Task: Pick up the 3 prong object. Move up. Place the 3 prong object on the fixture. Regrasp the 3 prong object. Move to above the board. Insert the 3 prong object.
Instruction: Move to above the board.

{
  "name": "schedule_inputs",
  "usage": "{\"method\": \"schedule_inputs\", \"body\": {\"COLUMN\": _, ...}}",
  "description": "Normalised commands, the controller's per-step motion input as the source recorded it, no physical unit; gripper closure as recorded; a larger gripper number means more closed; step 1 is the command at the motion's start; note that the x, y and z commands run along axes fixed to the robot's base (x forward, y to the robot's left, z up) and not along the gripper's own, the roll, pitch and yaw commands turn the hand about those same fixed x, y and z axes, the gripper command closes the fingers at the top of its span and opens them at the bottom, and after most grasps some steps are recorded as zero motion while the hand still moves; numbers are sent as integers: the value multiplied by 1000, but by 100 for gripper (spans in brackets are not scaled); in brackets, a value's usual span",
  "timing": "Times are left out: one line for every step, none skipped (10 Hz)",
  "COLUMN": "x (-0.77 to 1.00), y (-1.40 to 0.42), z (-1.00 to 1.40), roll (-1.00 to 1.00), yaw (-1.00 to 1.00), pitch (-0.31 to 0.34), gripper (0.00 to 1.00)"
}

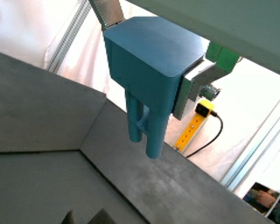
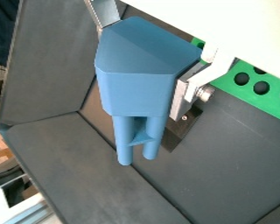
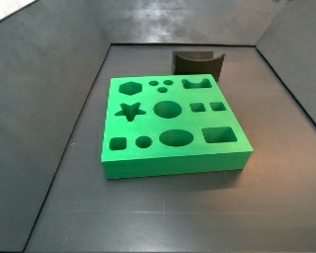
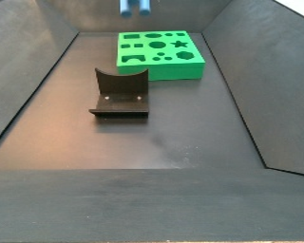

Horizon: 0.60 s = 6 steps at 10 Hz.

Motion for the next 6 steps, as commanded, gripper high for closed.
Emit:
{"method": "schedule_inputs", "body": {"x": -521, "y": -1000, "z": 431, "roll": -1000, "yaw": -16, "pitch": -13, "gripper": 100}}
{"method": "schedule_inputs", "body": {"x": -516, "y": -1000, "z": 385, "roll": -1000, "yaw": -17, "pitch": -17, "gripper": 100}}
{"method": "schedule_inputs", "body": {"x": -566, "y": -1000, "z": 424, "roll": -1000, "yaw": -14, "pitch": -30, "gripper": 100}}
{"method": "schedule_inputs", "body": {"x": -592, "y": -1000, "z": 413, "roll": -1000, "yaw": -19, "pitch": -34, "gripper": 100}}
{"method": "schedule_inputs", "body": {"x": -632, "y": -1000, "z": 432, "roll": -1000, "yaw": -23, "pitch": -41, "gripper": 100}}
{"method": "schedule_inputs", "body": {"x": -539, "y": -778, "z": 352, "roll": -1000, "yaw": -26, "pitch": -47, "gripper": 100}}
